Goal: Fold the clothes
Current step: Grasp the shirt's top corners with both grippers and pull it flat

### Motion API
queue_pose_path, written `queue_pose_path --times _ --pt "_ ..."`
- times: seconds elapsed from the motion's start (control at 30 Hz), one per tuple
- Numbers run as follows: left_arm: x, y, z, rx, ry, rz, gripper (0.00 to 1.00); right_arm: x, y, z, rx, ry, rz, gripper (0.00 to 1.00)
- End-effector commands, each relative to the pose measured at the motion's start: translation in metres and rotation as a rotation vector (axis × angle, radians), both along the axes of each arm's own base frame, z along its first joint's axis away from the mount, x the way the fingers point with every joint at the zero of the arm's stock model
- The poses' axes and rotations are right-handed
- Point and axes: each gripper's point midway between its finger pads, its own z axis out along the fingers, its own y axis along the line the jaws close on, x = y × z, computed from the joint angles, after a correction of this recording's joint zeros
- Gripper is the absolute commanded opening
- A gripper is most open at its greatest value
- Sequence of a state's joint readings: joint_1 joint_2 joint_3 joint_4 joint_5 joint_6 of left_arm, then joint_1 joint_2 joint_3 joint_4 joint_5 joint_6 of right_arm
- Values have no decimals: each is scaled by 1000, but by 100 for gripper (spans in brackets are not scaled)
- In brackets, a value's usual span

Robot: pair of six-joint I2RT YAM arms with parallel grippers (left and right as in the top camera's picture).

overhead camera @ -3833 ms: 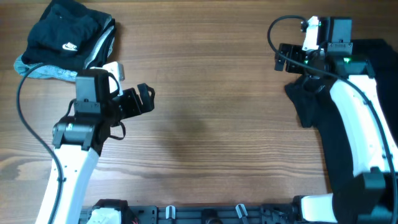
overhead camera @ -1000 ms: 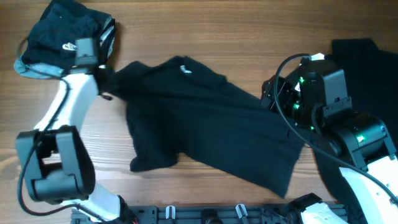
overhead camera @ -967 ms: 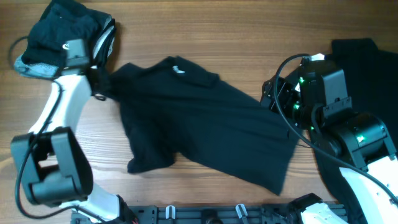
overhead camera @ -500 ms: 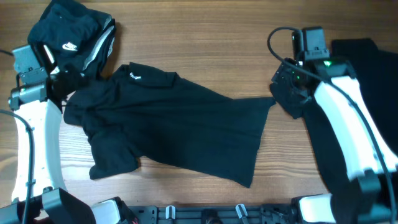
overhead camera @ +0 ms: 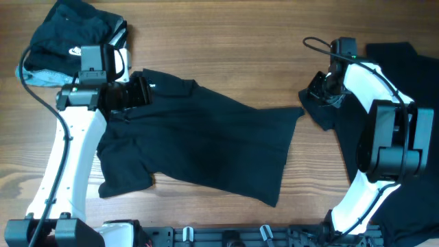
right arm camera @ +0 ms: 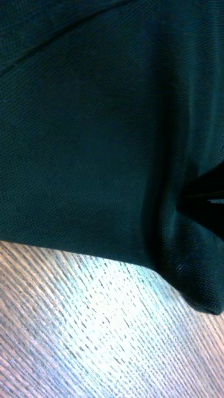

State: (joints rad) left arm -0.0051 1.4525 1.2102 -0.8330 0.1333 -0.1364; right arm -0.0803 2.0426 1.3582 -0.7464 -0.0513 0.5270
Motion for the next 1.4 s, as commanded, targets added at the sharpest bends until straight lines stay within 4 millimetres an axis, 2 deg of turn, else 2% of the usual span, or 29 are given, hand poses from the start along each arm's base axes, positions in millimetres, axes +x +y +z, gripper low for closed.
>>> queue_pose_path --times 0.0,0.03,0.1,0.13,0.17,0.2,0.27,0.33,0.4,0.47,0.5,0.57,0.6,0.7,0.83,0.87,0.93,1.0,1.07,1.1,1.17,1.2,1.27,1.3,1.33,1.37 --pt "-4 -4 9 -12 -13 -14 64 -27 -57 -28 -103 118 -168 4" --pt "-7 -4 7 -13 1 -13 65 -37 -86 -27 -104 131 -250 4" --pt "-10 -4 5 -13 17 -14 68 -47 -126 -20 -82 113 -317 4" --pt "-11 -4 5 -13 22 -13 68 -51 -152 -10 -48 75 -345 7" --pt "-13 -4 4 -13 28 -13 68 -48 -164 2 9 13 -332 12" --pt "-14 -4 4 -13 33 -13 70 -38 -165 21 94 -92 -276 22" --pt "-14 -4 3 -13 34 -13 74 -20 -147 65 214 -275 -138 37" --pt "-14 -4 3 -13 35 -13 75 -8 -120 102 277 -382 -48 45" --pt "-15 -4 3 -13 38 -13 77 -7 -85 122 315 -385 13 49" --pt "-17 -4 2 -13 49 -13 77 -21 -39 109 341 -251 87 53" --pt "-18 -4 2 -13 50 -13 77 -34 -12 92 336 -163 138 61" --pt "-17 -4 2 -13 48 -13 77 -48 21 71 359 -87 206 64" --pt "-17 -4 2 -13 46 -13 77 -58 38 54 356 -32 231 64" --pt "-16 -4 3 -12 41 -14 78 -66 54 18 318 30 208 64" --pt "-16 -4 3 -12 41 -14 77 -52 52 -11 292 -15 173 64" --pt "-16 -4 3 -12 42 -14 78 -50 53 -15 299 -18 174 61" --pt "-16 -4 3 -13 42 -13 77 -43 64 -13 361 -67 236 44" --pt "-16 -4 3 -13 42 -13 77 -31 76 1 429 -136 291 8" --pt "-16 -4 3 -13 42 -13 77 -11 68 20 422 -205 282 4" --pt "-16 -4 3 -13 41 -13 77 6 59 38 404 -267 279 5" --pt "-15 -4 3 -13 38 -13 77 55 34 103 361 -491 285 4" --pt "-14 -4 4 -14 34 -14 77 81 15 143 321 -620 269 4" --pt "-12 -10 6 -41 21 -28 77 107 -13 192 281 -760 216 4" --pt "-9 -13 8 -60 7 -38 77 111 -18 201 270 -786 213 21" --pt "-5 -16 11 -76 -11 -49 77 111 -20 202 267 -788 211 67" --pt "-2 -18 13 -86 -27 -55 78 108 -22 199 271 -773 203 80"
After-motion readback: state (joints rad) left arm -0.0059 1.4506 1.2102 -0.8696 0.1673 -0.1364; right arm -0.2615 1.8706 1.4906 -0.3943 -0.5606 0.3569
